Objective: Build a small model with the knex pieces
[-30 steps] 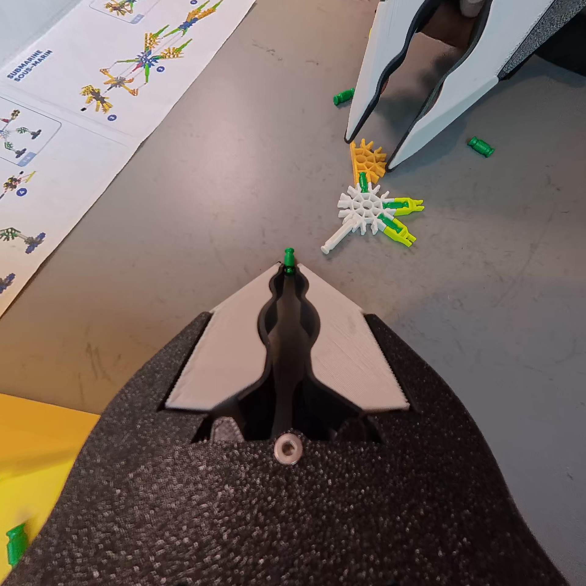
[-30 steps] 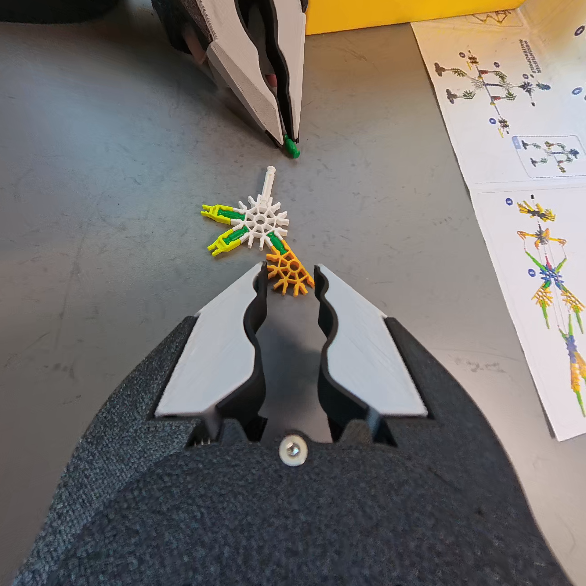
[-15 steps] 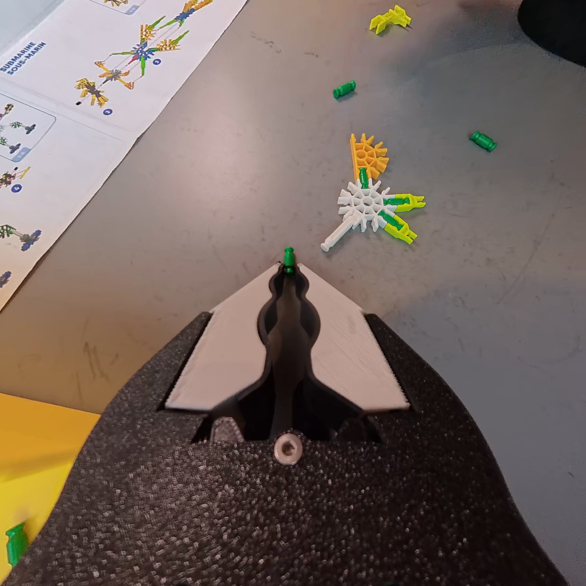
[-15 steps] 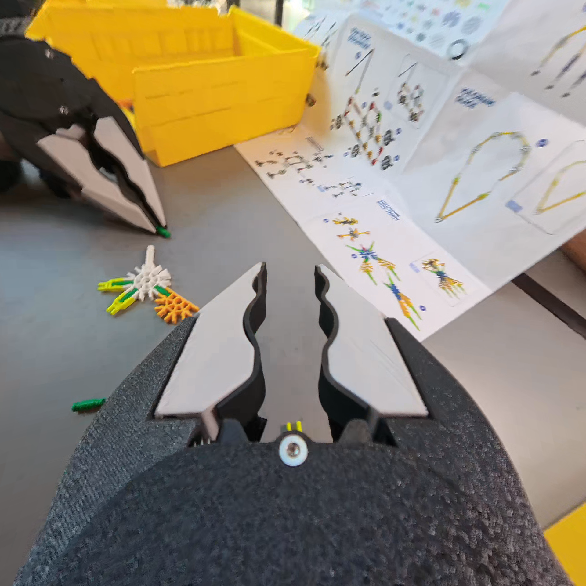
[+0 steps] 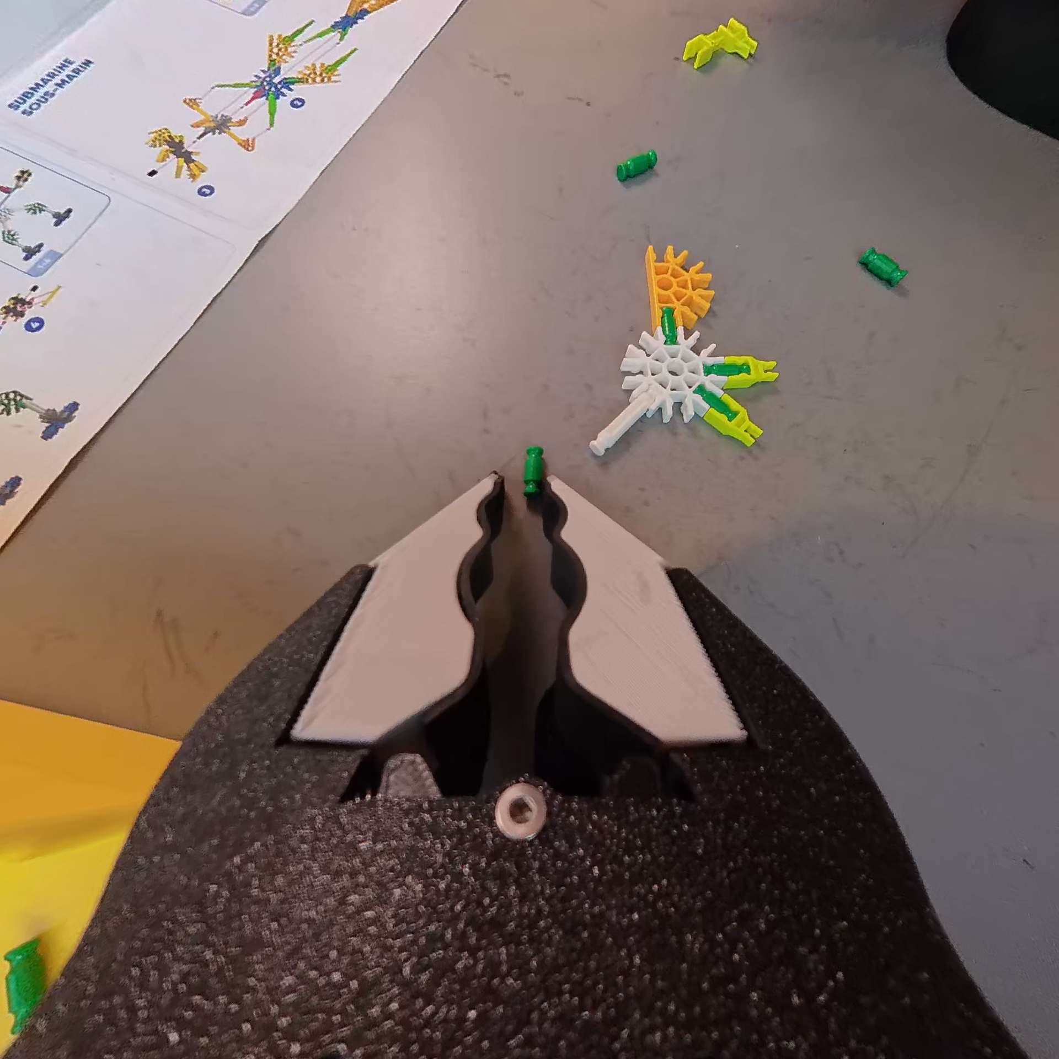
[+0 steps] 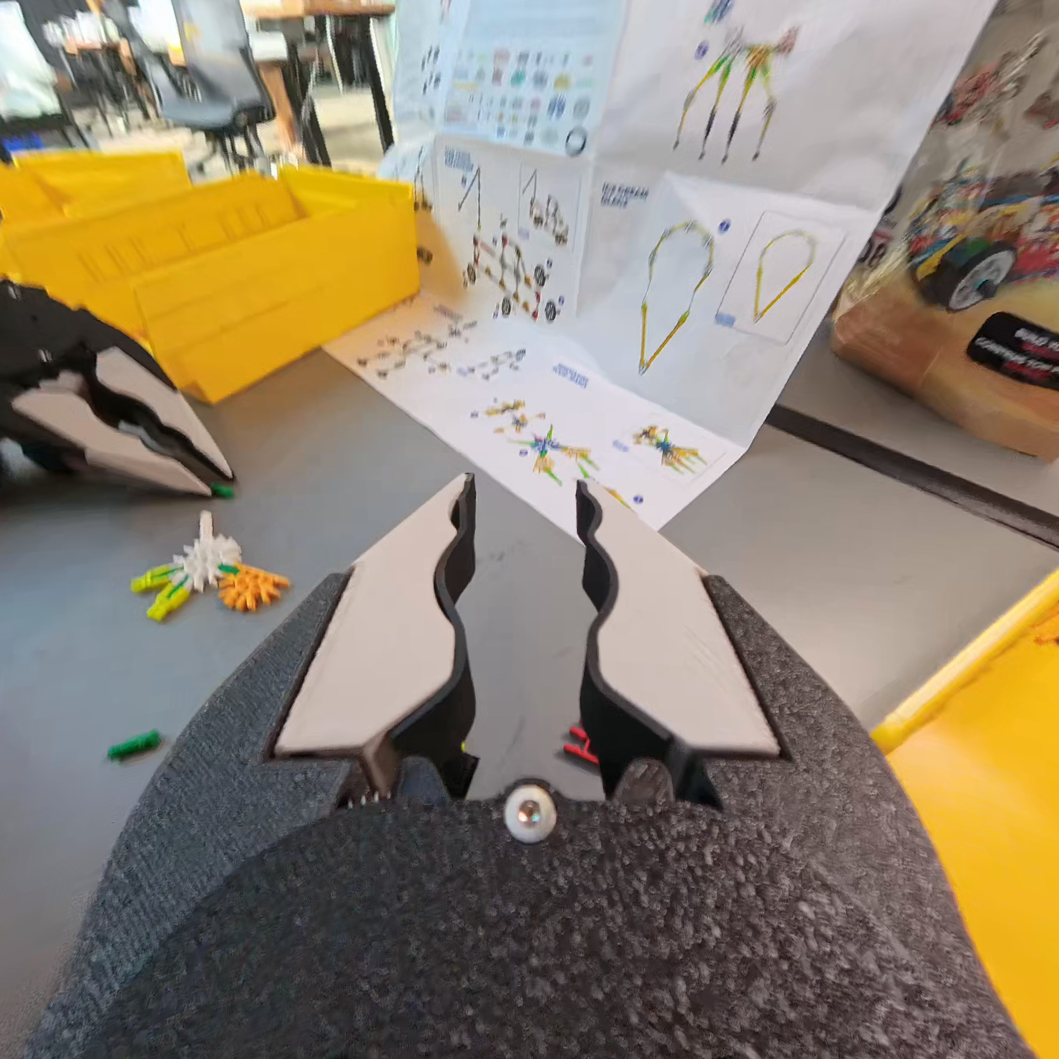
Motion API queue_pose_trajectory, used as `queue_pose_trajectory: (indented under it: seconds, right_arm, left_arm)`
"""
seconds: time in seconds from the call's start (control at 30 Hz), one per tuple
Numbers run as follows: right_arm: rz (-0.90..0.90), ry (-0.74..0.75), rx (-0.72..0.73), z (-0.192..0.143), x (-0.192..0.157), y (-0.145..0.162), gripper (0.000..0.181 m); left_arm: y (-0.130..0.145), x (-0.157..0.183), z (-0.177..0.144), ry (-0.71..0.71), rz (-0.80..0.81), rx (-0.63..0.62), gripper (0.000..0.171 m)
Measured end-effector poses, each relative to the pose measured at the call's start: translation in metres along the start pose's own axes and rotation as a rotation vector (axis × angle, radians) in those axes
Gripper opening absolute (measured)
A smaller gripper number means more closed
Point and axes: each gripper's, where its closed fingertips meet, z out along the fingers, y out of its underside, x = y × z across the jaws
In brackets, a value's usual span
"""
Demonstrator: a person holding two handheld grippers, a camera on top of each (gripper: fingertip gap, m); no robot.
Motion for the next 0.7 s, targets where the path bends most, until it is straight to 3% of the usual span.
queue_pose_trajectory:
  seconds: [0.13,0.27,0.4,0.53,0.7]
  right_arm:
    - [-0.144,-0.100,-0.383,-0.006,-0.018,0.064,0.029]
    - [-0.157,-0.185,-0.578,-0.021,-0.031,0.103,0.026]
    - [-0.157,-0.196,-0.613,-0.018,-0.033,0.113,0.024]
    - [-0.174,-0.205,-0.630,-0.015,-0.036,0.117,0.009]
    - [-0.188,-0.152,-0.614,-0.009,-0.027,0.114,0.008]
  left_arm:
    - [0.000,0.001,0.000,0.007,0.007,0.000,0.010]
    - [0.000,0.003,0.001,0.009,0.017,0.000,0.006]
    - [-0.001,0.003,0.001,0.011,0.013,0.000,0.006]
    - [-0.001,0.003,0.001,0.009,0.014,0.000,0.006]
    - [0.000,0.003,0.001,0.010,0.014,0.000,0.006]
